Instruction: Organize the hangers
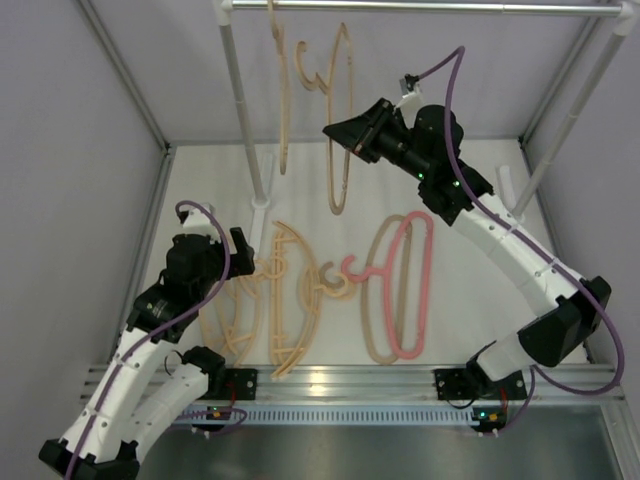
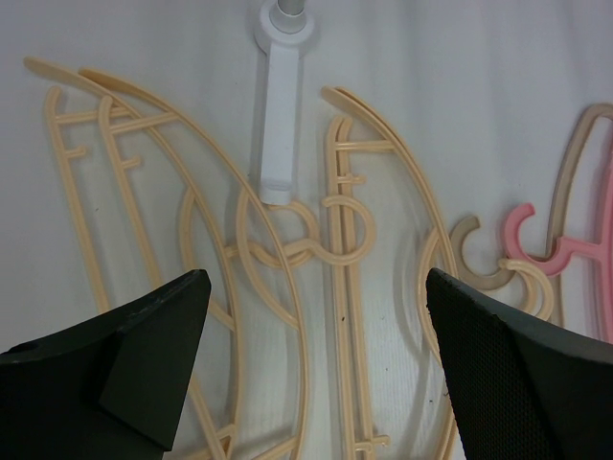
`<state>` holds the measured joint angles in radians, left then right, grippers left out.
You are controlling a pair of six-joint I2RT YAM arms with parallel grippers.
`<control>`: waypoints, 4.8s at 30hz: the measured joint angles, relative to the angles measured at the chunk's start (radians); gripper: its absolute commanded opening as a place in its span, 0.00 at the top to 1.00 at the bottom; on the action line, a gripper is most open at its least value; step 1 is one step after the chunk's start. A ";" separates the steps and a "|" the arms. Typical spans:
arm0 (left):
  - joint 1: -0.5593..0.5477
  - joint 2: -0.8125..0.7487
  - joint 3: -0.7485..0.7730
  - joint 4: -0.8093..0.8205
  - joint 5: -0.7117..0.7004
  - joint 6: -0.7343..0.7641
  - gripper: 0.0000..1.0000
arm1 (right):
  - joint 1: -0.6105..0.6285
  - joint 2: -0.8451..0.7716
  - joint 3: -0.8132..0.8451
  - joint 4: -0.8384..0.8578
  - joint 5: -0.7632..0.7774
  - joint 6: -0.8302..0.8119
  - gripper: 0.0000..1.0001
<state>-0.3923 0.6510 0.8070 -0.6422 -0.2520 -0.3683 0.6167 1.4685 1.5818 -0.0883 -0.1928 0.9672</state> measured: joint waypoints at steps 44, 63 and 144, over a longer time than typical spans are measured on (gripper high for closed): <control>0.000 0.002 0.000 0.000 0.000 0.000 0.02 | 0.014 0.471 0.474 0.219 -0.010 0.190 1.00; -0.001 0.002 0.000 0.000 0.000 0.000 0.02 | 0.018 0.461 0.459 0.211 -0.007 0.159 0.50; -0.014 -0.049 0.000 -0.010 0.053 -0.022 0.02 | 0.305 0.004 -0.866 -0.285 0.642 -0.102 0.88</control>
<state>-0.4065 0.6022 0.8074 -0.6518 -0.1986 -0.3904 0.9215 1.4727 0.7162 -0.3733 0.4488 0.8650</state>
